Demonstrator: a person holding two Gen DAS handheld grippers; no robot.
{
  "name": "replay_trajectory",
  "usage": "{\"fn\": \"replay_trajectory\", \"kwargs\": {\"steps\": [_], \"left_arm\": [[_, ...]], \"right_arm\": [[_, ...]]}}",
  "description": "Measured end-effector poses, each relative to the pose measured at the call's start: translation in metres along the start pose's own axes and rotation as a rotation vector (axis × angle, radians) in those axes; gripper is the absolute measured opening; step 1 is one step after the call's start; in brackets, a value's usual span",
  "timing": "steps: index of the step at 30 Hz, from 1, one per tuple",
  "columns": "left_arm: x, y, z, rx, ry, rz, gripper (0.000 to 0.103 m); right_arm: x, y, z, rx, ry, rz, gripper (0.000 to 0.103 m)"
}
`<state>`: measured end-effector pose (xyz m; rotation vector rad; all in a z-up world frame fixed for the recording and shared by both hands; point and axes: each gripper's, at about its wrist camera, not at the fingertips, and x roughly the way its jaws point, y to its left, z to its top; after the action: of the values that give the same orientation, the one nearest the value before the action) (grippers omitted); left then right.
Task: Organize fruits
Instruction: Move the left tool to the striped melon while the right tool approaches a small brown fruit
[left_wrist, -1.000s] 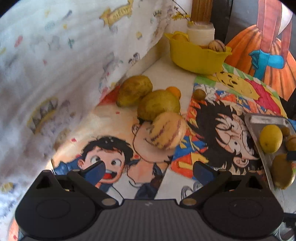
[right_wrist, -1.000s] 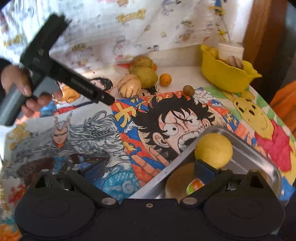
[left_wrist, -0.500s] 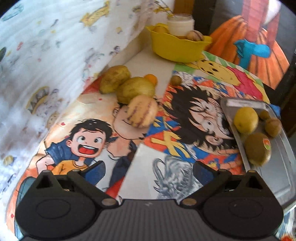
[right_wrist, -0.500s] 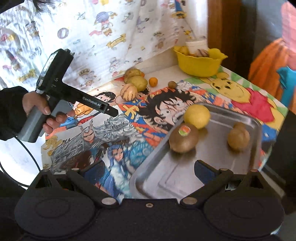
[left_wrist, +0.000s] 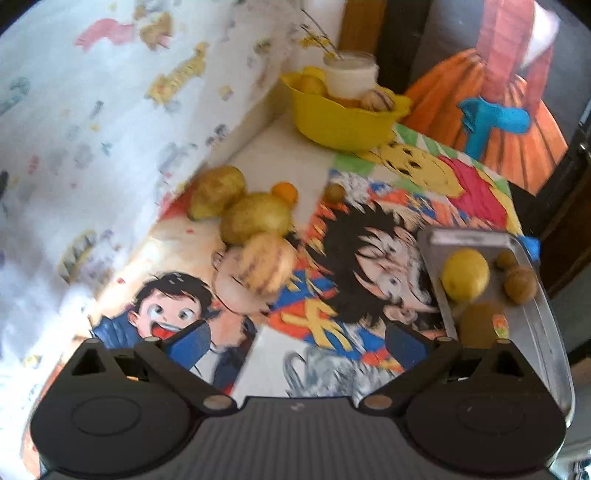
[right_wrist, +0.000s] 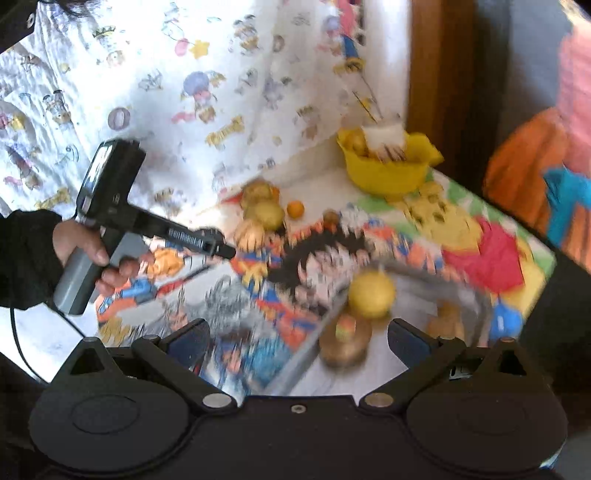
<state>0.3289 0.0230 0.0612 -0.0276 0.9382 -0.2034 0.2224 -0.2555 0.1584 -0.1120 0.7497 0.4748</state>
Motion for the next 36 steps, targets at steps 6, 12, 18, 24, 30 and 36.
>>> {"fn": "replay_trajectory", "kwargs": {"steps": [6,12,18,24,30,36], "left_arm": [[0.013,0.023,0.011,-0.043,-0.047,0.057,0.103],[0.032,0.036,0.016,-0.03,-0.089,0.074,0.103],[0.049,0.034,0.014,0.041,-0.104,0.071,0.103],[0.067,0.037,0.018,0.035,-0.097,0.063,0.102],[0.076,0.035,0.016,0.042,-0.094,0.055,0.102],[0.081,0.032,0.02,0.021,-0.1,0.044,0.093]], "right_arm": [[0.064,-0.017,0.067,-0.177,-0.032,0.085,0.102],[0.153,-0.038,0.114,-0.414,0.033,0.137,0.102],[0.216,-0.05,0.136,-0.466,0.067,0.169,0.102],[0.262,-0.052,0.135,-0.476,0.132,0.175,0.1],[0.289,-0.055,0.133,-0.467,0.172,0.16,0.094],[0.313,-0.054,0.13,-0.428,0.195,0.153,0.085]]}}
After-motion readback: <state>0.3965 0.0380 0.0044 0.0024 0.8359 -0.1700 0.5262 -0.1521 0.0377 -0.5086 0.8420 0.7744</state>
